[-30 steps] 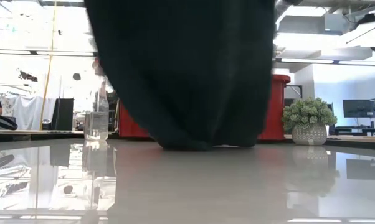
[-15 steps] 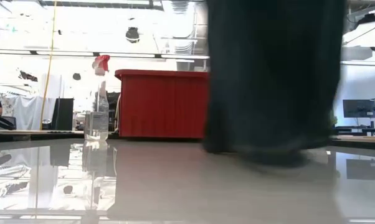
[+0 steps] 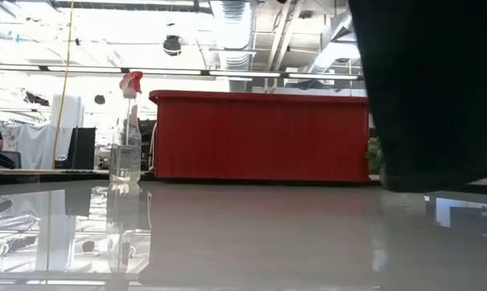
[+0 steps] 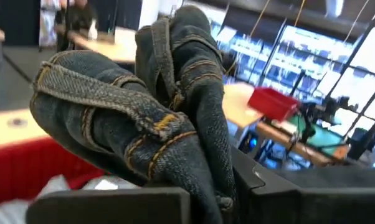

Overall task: Fold Laundry from Bin
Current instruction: Fold the dark blue pants

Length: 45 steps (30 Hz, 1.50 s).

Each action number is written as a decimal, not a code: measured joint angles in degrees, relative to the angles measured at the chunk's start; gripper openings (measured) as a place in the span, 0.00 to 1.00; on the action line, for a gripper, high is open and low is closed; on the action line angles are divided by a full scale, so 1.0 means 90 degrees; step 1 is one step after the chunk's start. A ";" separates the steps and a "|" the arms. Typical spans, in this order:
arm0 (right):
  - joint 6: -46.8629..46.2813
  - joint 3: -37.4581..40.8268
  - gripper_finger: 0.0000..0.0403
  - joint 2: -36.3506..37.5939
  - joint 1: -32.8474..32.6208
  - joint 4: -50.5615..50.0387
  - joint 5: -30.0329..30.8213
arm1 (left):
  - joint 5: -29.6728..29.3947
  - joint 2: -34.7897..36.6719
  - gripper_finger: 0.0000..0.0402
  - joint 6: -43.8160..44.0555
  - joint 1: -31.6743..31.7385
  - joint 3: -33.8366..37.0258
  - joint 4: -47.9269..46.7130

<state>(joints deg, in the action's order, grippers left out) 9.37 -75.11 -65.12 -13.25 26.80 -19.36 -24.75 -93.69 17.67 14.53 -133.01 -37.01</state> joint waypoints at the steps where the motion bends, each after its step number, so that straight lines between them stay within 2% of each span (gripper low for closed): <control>1: 0.0017 0.0000 0.04 0.0000 -0.0001 0.0012 0.0000 | 0.0002 0.0000 0.09 0.0048 0.0022 0.0000 -0.0111; 8: 0.0187 0.0000 0.04 -0.0019 -0.0001 0.0044 0.0008 | -0.0011 -0.0002 0.23 -0.0450 0.0062 0.0000 -0.0504; 16: 0.0182 0.0000 0.04 0.0151 0.0180 0.0022 0.0003 | 0.0405 0.0022 0.47 -0.0812 0.0067 0.0000 -0.1062; 20: 0.0182 0.0000 0.04 0.0261 0.0299 0.0021 -0.0002 | 0.0757 0.0113 0.55 -0.0736 0.0099 -0.0064 -0.1251; 27: 0.0189 -0.0005 0.04 0.0480 0.0322 0.0010 0.0004 | 0.2087 0.0425 0.57 -0.0037 0.0573 -0.0180 -0.1941; 31: 0.0209 -0.0012 0.04 0.0537 0.0322 -0.0060 0.0037 | 0.2129 0.0525 0.57 0.0184 0.0839 -0.0175 -0.2464; 36: 0.0190 -0.0010 0.04 0.0534 0.0324 -0.0275 0.0434 | 0.2204 0.0706 0.57 -0.0123 0.0881 -0.0175 -0.2971; 41: 0.0377 -0.0010 0.04 0.0595 0.0317 -0.0528 0.0830 | 0.2895 0.0743 0.57 -0.0840 0.0211 -0.0134 -0.3728; 45: 0.0374 -0.0010 0.04 0.0648 0.0321 -0.0720 0.1195 | 0.2713 0.0817 0.57 -0.1214 -0.0825 0.0457 -0.3648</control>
<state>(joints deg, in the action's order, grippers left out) 12.73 -75.20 -59.29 -10.36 20.33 -8.60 -0.33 -86.34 6.74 7.11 -128.90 -69.84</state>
